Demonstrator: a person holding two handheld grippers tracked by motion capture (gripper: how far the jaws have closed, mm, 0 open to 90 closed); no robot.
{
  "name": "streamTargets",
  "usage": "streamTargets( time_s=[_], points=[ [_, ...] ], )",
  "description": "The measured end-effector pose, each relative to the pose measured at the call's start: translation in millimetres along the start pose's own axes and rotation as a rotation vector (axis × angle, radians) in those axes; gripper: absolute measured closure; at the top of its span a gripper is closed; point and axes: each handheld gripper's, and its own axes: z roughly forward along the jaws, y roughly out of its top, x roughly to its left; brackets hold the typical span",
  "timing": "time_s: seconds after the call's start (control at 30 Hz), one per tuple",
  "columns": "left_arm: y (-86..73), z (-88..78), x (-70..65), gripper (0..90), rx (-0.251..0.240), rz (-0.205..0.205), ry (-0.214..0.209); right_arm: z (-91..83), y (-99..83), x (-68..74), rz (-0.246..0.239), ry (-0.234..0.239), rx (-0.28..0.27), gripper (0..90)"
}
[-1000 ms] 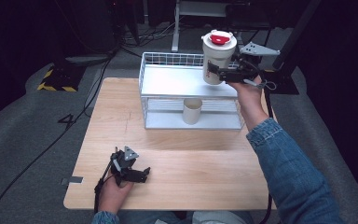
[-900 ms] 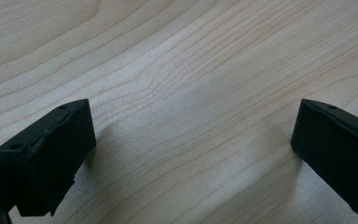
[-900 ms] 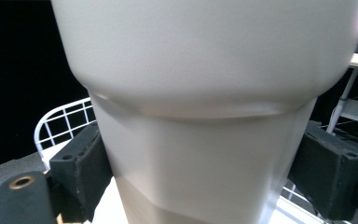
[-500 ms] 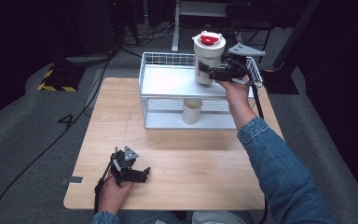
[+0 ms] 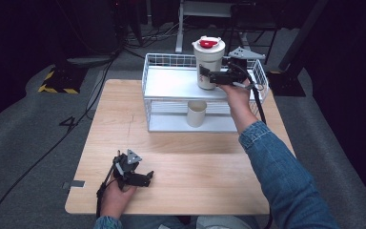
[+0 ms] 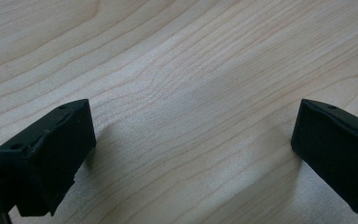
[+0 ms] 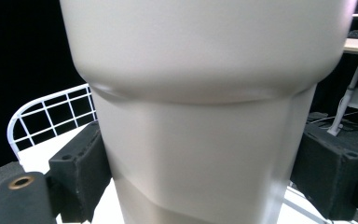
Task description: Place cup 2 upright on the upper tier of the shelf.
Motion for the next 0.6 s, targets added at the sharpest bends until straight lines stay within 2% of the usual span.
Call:
streamTargets(
  time_s=[0.6],
  points=[
    [0.0,0.0,0.0,0.2,0.0,0.0,0.0,-6.0,-7.9,-0.2,-0.005,0.002,-0.009,14.4]
  ],
)
